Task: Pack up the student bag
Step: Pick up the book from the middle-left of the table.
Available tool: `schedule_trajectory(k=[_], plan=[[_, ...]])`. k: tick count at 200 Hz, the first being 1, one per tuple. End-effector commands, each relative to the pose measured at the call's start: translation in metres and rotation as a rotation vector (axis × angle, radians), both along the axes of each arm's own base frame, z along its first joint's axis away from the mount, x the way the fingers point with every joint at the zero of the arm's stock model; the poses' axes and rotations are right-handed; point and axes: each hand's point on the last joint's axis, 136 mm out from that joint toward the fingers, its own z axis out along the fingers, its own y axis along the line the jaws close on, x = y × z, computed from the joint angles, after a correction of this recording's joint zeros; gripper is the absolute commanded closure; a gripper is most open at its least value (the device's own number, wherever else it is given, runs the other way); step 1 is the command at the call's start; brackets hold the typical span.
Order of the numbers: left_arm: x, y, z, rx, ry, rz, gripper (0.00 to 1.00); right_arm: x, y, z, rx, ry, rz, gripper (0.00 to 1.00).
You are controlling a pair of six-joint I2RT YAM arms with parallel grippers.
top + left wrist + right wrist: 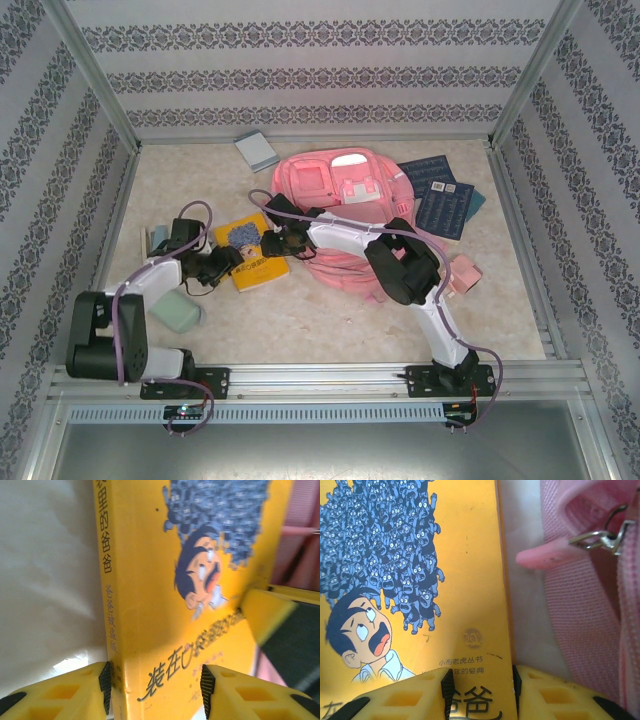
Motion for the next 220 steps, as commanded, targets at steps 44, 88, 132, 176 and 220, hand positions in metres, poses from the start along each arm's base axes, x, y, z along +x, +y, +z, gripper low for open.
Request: schedule_trajectory(k=[44,88,132,176,220], plan=[[0.023,-0.024,0.031,-0.108,-0.119,-0.084,0.57,-0.027,0.016,-0.003,0.022,0.048,0.081,0.63],[0.024,-0.019,0.019,-0.076,-0.089,-0.069,0.81,-0.028,0.013,0.006,0.03,0.036,0.081,0.63],[0.026,-0.007,0.036,0.015,-0.114,-0.06,1.0,-0.02,0.0,0.063,0.051,-0.073,0.091,0.58],[0.03,-0.004,0.057,0.042,-0.154,-0.064,1.0,-0.01,-0.066,0.108,-0.06,-0.218,0.065,0.49],[0.035,0.0,0.084,0.075,-0.212,-0.06,1.0,-0.009,-0.183,0.095,-0.302,-0.225,-0.042,0.45]])
